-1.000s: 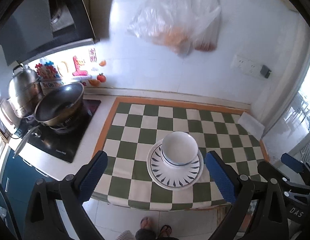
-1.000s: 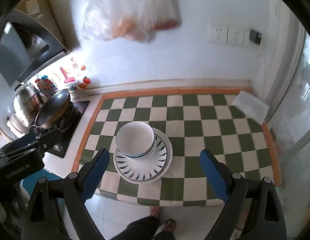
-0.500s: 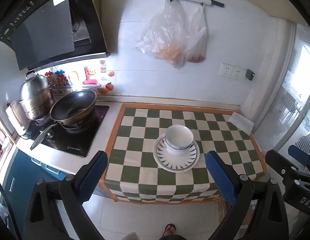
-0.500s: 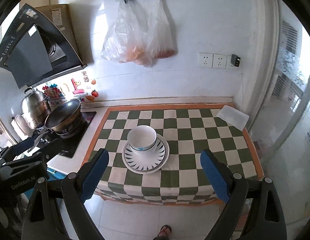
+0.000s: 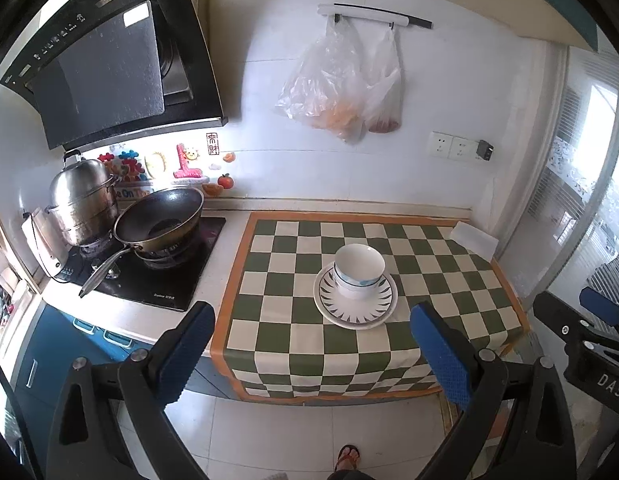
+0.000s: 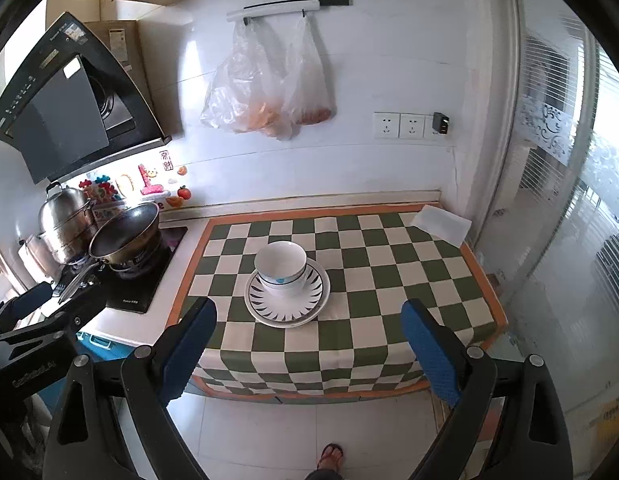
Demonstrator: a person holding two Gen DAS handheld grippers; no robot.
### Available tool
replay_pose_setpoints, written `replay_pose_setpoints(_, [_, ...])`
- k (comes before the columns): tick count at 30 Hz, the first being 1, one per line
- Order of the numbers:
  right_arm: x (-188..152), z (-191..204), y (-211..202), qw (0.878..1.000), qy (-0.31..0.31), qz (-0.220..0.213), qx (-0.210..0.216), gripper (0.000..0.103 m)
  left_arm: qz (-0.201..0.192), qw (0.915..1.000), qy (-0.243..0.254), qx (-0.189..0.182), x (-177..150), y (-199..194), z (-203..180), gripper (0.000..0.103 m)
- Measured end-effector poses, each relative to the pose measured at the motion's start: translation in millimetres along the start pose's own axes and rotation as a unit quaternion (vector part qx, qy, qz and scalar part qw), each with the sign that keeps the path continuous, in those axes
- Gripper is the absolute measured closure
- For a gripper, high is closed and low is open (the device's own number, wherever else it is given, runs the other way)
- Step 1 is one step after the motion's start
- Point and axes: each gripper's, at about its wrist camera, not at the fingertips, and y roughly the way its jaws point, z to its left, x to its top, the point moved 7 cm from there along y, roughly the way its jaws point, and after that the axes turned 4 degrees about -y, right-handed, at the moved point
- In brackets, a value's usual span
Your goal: Organize plates and bowls
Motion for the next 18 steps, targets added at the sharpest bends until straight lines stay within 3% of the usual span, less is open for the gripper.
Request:
replay_pose_setpoints(6, [-10, -5, -3, 1.0, 0.003, 0.013, -0.007, 0.007, 0.022, 0.9997, 0.009, 0.0, -11, -1, -5, 0.003])
replay_pose_setpoints(18, [-17, -16, -4, 1.0, 0.009, 0.024, -0.017, 0.007, 0.028, 0.9995, 0.016, 0.004, -18, -4, -10, 0.003])
